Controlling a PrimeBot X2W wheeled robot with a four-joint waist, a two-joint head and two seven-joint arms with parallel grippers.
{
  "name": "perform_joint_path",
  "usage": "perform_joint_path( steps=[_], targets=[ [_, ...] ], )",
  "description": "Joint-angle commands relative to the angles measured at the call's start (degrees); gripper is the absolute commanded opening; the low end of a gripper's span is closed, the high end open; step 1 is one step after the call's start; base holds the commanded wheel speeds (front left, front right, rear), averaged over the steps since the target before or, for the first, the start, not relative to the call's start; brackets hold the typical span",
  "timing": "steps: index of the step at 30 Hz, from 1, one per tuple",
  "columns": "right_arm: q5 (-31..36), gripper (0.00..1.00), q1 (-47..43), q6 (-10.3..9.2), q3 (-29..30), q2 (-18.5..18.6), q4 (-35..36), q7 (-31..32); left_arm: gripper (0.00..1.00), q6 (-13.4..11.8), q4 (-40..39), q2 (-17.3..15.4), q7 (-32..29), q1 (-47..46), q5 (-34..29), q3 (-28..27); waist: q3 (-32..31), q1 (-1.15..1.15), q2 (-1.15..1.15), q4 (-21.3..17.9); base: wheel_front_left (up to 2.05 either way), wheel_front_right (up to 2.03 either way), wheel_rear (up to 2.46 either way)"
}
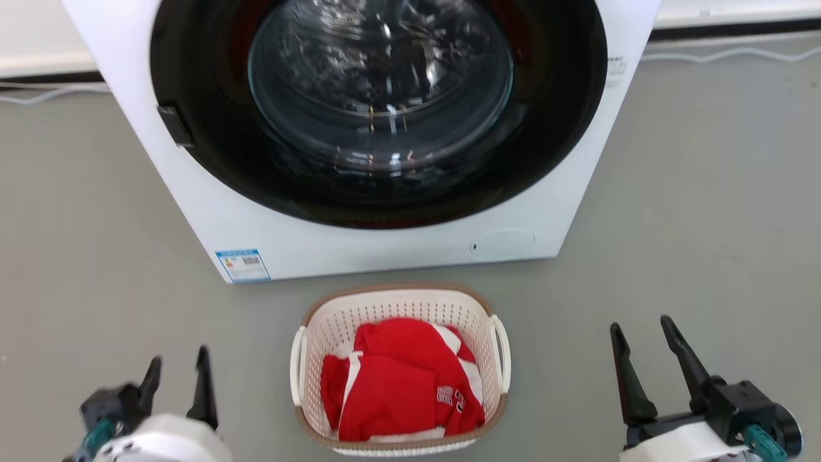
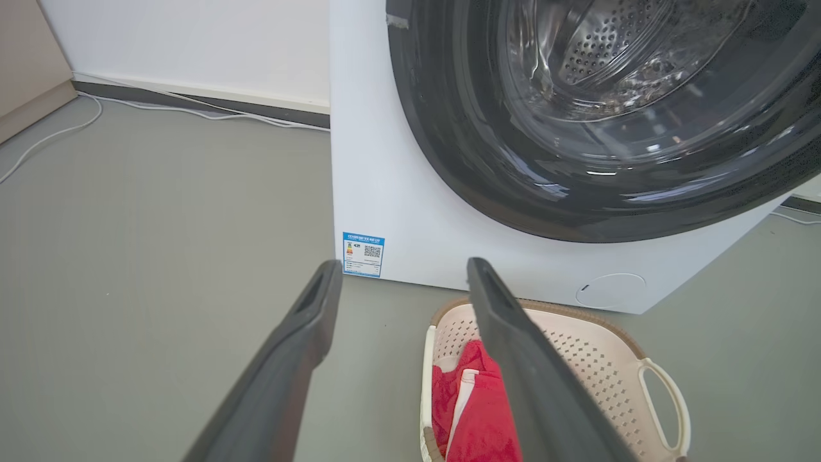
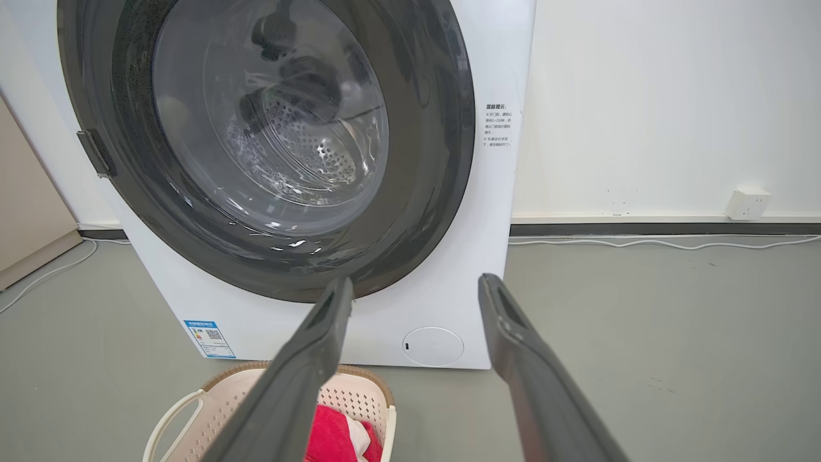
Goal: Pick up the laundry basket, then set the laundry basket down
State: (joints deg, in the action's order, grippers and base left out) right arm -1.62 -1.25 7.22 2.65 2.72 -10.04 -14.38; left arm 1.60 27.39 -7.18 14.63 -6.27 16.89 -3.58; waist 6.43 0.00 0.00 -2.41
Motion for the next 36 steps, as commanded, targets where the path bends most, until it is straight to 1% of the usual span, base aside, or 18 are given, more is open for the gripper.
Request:
perform_joint_path(
  steps=[1,8,22,23,27,30,33,36],
  targets=[
    [0.21,1.00,-0.12,0.26,-0.93,0.16,1.03,-0.62,1.00,0.07,-2.34,-0.80,0.37,0.57,-0.42,-2.40,-1.56,0.00,0.00,0.39,0.00,0.00,0.00],
    [0.08,1.00,-2.22,0.26,0.19,0.16,0.62,-0.62,1.00,0.74,-6.25,-0.17,0.37,5.22,-1.71,-3.26,-4.01,0.00,0.00,1.28,0.00,0.00,0.00],
    [-0.86,1.00,-2.94,0.26,-0.89,0.16,-0.43,-0.62,1.00,2.33,-7.97,-0.07,0.37,6.56,-3.55,-2.98,-4.98,0.00,0.00,1.33,0.00,0.00,0.00],
    [-0.69,0.00,-3.44,0.00,0.68,-0.10,-1.67,0.00,0.00,2.02,-6.56,0.68,0.00,7.17,-3.17,-1.48,-4.97,0.00,0.00,1.36,0.00,0.00,0.00],
    [-1.09,0.00,-3.53,-0.01,0.65,-0.13,-3.85,0.12,0.00,1.97,-4.32,1.83,-0.21,7.41,-2.98,-1.57,-5.02,0.00,0.00,1.32,0.00,0.00,0.00],
    [-3.38,0.00,-3.36,0.00,0.59,-0.05,-3.73,0.49,0.00,2.06,-4.31,1.88,-0.96,7.03,-1.18,-1.86,-5.07,0.03,0.00,1.36,0.00,0.00,0.00],
    [-6.43,0.00,-3.06,0.01,0.55,0.12,-3.70,1.06,0.00,2.18,-4.68,1.96,-1.63,6.91,1.38,-1.87,-5.23,0.12,0.00,1.40,0.00,0.00,0.00],
    [-8.71,0.00,-2.76,0.01,0.50,0.23,-3.78,1.47,0.00,2.28,-4.94,2.02,-2.05,6.80,3.29,-1.81,-5.17,0.02,0.00,1.42,0.00,0.00,0.00]
  ],
)
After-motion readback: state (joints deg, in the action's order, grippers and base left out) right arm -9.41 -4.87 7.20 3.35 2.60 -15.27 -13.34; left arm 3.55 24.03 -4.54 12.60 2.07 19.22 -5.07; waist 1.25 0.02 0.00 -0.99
